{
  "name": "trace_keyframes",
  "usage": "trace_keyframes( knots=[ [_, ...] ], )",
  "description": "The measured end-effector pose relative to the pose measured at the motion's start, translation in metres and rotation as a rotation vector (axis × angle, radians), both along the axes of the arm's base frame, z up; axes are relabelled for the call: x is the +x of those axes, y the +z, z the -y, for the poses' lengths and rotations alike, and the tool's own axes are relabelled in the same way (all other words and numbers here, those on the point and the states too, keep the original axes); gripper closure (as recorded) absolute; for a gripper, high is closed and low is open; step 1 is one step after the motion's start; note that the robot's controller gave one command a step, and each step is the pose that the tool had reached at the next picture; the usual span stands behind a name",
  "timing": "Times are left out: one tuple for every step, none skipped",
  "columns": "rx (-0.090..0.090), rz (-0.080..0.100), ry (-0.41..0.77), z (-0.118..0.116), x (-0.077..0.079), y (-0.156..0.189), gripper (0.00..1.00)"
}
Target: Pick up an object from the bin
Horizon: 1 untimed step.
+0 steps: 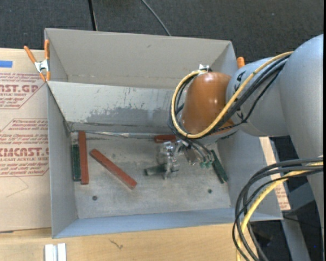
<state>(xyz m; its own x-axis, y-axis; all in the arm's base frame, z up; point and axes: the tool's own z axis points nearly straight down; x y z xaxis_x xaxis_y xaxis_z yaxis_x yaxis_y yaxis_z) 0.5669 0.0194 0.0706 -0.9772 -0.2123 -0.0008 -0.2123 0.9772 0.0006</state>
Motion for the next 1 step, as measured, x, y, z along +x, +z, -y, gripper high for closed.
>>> trace_keyframes(
  knots=[
    [0.0,0.003,0.051,0.0182,0.0197,0.1344,1.0]
  ],
)
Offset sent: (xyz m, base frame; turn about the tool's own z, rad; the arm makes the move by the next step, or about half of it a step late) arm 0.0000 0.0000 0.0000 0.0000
